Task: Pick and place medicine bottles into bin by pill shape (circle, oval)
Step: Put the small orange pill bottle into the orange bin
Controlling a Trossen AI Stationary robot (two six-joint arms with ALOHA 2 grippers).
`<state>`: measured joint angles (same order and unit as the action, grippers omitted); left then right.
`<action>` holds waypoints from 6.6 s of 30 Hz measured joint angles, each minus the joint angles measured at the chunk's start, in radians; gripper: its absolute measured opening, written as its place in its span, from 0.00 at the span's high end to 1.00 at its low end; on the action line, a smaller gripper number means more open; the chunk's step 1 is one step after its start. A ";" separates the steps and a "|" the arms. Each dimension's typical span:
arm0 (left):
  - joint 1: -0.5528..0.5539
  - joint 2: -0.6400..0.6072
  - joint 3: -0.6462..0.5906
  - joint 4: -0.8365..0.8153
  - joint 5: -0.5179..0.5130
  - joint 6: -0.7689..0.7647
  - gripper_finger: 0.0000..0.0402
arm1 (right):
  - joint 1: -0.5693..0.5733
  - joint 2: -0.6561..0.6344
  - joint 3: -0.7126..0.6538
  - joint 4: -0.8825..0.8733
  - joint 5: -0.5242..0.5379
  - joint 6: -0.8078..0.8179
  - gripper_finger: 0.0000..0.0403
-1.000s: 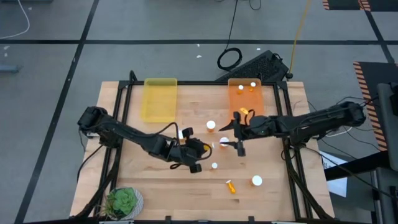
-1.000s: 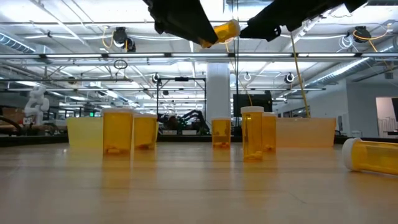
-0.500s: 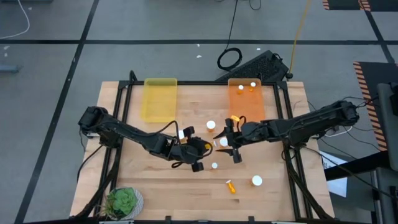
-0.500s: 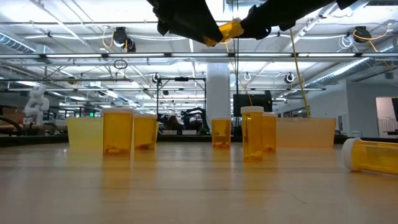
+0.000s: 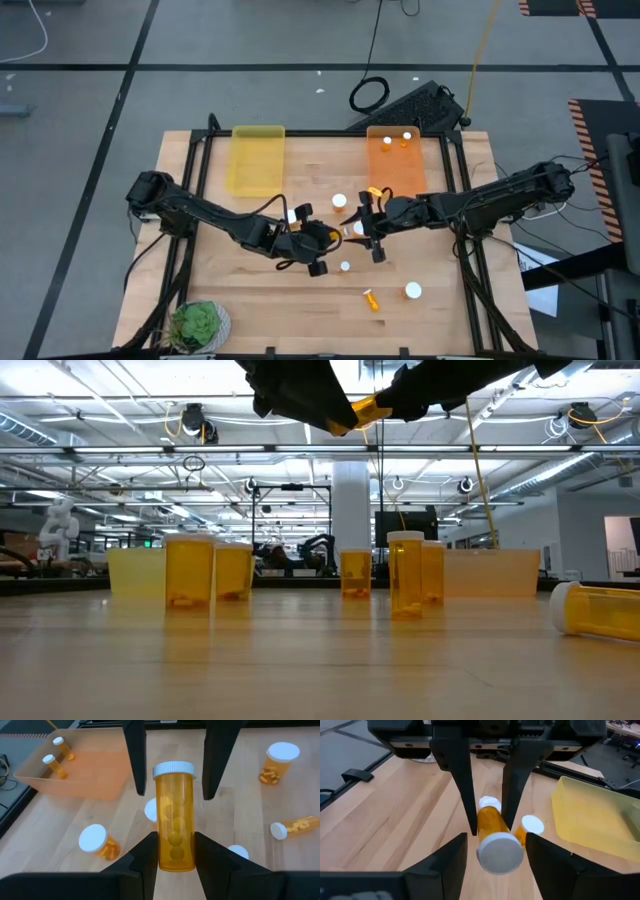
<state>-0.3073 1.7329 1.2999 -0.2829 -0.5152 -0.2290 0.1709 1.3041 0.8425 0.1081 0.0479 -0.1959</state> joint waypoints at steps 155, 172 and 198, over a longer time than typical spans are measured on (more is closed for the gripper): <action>0.052 0.000 -0.145 0.109 -0.025 -0.019 0.41 | -1.063 0.312 0.328 -0.958 0.061 -0.316 0.53; 0.045 0.000 -0.145 0.154 -0.008 -0.019 0.41 | -0.746 -0.105 0.328 -0.964 0.187 -0.139 0.49; -0.025 0.000 -0.145 0.183 -0.006 -0.015 0.41 | 0.051 -0.204 0.328 -1.043 0.222 0.482 0.50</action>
<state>-0.3320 1.7325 1.1549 -0.0994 -0.5209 -0.2440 0.2217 1.0997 1.1706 -0.9352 0.2701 0.2861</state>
